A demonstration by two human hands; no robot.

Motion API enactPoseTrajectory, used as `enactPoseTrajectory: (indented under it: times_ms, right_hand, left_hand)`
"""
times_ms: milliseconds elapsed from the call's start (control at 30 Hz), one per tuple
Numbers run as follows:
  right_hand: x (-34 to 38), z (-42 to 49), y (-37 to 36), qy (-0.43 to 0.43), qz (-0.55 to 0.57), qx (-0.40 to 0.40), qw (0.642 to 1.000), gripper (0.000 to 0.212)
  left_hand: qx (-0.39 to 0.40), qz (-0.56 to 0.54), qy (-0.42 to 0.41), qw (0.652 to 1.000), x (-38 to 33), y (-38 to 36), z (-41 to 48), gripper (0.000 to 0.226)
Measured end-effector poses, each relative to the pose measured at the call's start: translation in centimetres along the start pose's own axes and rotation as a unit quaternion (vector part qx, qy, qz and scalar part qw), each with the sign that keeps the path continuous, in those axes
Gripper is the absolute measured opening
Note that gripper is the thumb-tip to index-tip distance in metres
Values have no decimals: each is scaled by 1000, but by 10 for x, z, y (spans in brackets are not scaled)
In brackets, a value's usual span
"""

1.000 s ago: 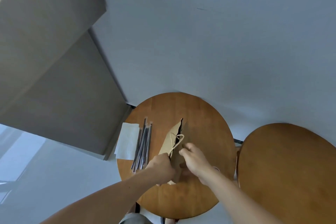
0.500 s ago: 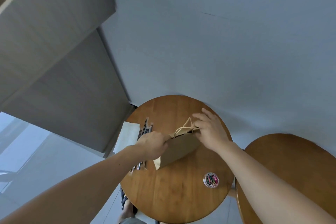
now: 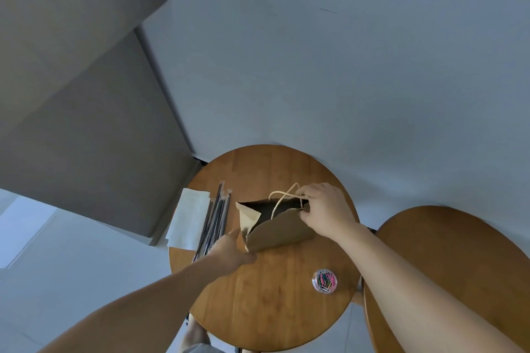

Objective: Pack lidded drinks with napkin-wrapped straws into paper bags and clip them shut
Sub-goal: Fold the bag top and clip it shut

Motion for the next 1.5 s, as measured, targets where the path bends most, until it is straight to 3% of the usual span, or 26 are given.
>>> enactPoseTrajectory:
  times_ms: [133, 233, 300, 367, 433, 500, 533, 600, 667, 733, 933, 1033, 1133, 1200, 1300, 1367, 1500]
  right_hand:
    - [-1, 2, -3, -5, 18, 19, 1000, 41]
    - [-4, 2, -1, -4, 24, 20, 999, 40]
    - [-4, 1, 3, 3, 28, 12, 1000, 30]
    - [-6, 0, 6, 11, 18, 0, 1000, 17]
    - [-8, -2, 8, 14, 8, -2, 1000, 11]
    - [-9, -2, 9, 16, 8, 2, 1000, 12]
    - [-9, -2, 10, 18, 7, 4, 1000, 12]
    - [-7, -2, 11, 26, 10, 0, 1000, 12]
    - [-6, -2, 12, 31, 16, -7, 999, 12]
    - [-7, -3, 13, 28, 23, -16, 999, 12]
    - [-13, -6, 9, 34, 57, -35, 997, 12]
    - [-33, -17, 9, -6, 143, -128, 981, 36]
    - [-63, -45, -1, -91, 246, -235, 936, 25]
    - [-80, -57, -24, -145, 241, -190, 941, 14]
    - [-97, -68, -77, -206, 132, 7, 970, 15]
    - [-104, -77, -109, -243, 81, 122, 959, 23]
    - [-106, -88, -140, -292, 52, 187, 937, 36]
  left_hand:
    - [-21, -45, -9, 999, -8, -13, 14, 45]
    - [-50, -75, -28, 996, -12, -10, 20, 31]
    - [-63, -36, -52, 996, -14, -1, 18, 38]
    - [-116, 5, -85, 990, -17, 14, 12, 61]
    - [-219, 36, -145, 964, -20, 31, 5, 85]
    - [-254, 115, -235, 931, -35, 42, -2, 99]
    - [-239, 169, -276, 916, -47, 43, -3, 95]
    - [-203, 288, -331, 875, -73, 42, -3, 53]
    - [-155, 397, -299, 854, -97, 43, -1, 16]
    - [-129, 418, -265, 860, -112, 40, 1, 14]
    - [-127, 326, -208, 913, -124, 27, 10, 24]
    - [-133, 294, -194, 926, -120, 26, 10, 27]
    - [-148, 282, -190, 929, -117, 26, 12, 28]
    - [-155, 275, -194, 929, -118, 25, 15, 28]
    - [-167, 275, -199, 926, -119, 20, 18, 29]
    - [-182, 271, -204, 923, -120, 17, 20, 28]
    - [-207, 245, -216, 922, -115, 14, 23, 24]
Point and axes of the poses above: each hand's wrist, its own z-axis towards the middle knuckle, its own y-axis out of the back of the hand, x = y × z, the point moved 4 cm from there along z, towards the middle knuckle, and after that the axes turned 12 degrees about -y, right-handed, at the moved point
